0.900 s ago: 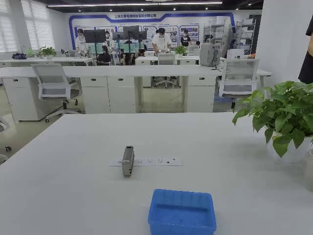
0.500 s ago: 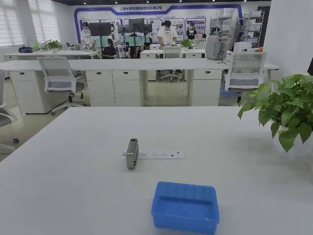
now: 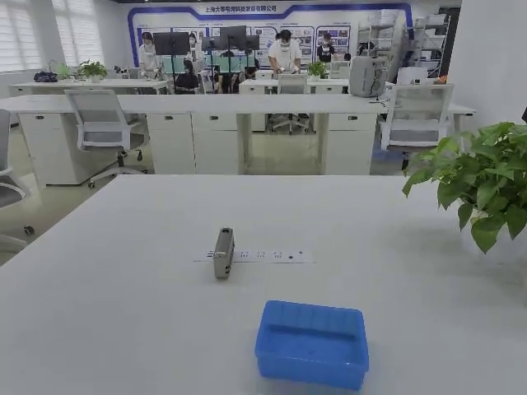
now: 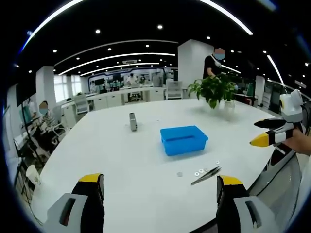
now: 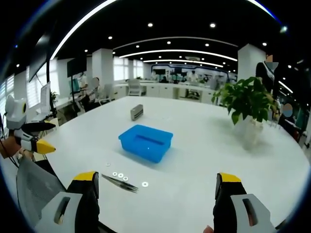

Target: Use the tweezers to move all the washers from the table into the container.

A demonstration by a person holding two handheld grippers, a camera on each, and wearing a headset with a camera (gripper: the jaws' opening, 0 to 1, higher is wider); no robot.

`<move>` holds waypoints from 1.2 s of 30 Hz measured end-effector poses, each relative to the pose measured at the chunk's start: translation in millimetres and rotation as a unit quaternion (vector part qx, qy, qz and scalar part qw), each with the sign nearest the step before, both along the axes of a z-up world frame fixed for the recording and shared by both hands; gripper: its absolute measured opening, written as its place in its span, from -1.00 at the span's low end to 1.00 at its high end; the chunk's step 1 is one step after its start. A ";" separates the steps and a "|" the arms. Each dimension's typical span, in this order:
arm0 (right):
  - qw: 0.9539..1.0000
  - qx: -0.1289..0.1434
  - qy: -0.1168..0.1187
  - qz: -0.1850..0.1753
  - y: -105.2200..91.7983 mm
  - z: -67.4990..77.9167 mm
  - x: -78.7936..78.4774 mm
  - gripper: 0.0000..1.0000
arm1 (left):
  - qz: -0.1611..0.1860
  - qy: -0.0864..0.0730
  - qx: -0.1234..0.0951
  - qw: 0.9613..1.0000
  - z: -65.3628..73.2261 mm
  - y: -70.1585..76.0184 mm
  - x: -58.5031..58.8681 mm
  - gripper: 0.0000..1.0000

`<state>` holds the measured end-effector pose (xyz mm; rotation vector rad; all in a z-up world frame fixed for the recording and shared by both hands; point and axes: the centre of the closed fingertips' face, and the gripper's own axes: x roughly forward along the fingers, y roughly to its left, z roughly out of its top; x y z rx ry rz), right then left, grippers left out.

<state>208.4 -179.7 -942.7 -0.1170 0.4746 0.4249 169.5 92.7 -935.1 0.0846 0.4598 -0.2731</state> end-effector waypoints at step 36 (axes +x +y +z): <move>1.000 -0.016 0.014 0.018 10.0 -8.7 5.3 0.98 | -0.022 0.023 0.011 0.999 -12.9 -8.4 6.8 0.98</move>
